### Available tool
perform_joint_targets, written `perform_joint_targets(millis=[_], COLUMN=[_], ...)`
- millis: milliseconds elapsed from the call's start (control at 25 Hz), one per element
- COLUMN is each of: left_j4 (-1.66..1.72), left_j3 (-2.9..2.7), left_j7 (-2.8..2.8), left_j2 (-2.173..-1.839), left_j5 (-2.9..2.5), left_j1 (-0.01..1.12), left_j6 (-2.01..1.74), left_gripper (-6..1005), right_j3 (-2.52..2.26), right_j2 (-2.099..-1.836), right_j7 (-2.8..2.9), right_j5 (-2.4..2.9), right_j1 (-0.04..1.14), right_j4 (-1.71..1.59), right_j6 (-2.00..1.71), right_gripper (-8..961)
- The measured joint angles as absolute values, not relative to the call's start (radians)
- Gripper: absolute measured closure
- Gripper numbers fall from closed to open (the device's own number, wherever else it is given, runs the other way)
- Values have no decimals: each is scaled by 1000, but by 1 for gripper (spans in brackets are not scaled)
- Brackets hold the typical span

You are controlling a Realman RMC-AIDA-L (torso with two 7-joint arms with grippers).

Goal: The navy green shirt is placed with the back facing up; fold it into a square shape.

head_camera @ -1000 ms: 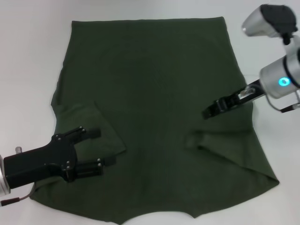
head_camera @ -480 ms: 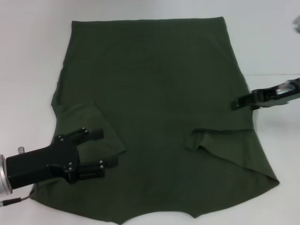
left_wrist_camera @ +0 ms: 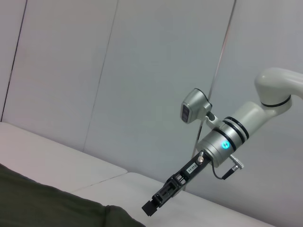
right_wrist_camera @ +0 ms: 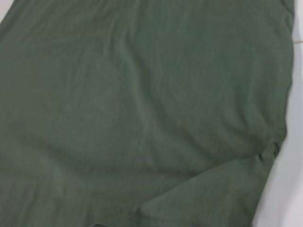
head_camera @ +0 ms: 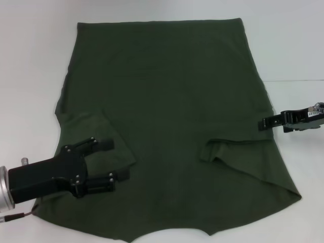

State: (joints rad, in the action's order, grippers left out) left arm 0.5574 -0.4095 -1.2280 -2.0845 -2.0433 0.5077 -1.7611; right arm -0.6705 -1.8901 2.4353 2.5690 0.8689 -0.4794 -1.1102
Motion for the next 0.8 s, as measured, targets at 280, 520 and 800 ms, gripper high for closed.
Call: perform_joint_targets(millis=[280,520,800], left_j4=[557,556,555], left_j3=[-410,-410,-410], left_j7=[-1227,-1227,-1225], left_j2=[-2085,-2084,-2084], left_j5=[-2043,-2043,-2043], left_j1=[508,506,506], left_j6=[-1761,-1761,-1762], left_gripper=[52,52,52], right_j3=[-680,-681,-679], right_j2=[-1901,-1921,-1938], right_j7=[2433,2423,2416], right_j5=[2566,2564,2564], right_j1=[868,869,872], right_j4=[-452,-434,-427], right_j6=[-1049,-1003,-976], right_gripper=[47,47,46])
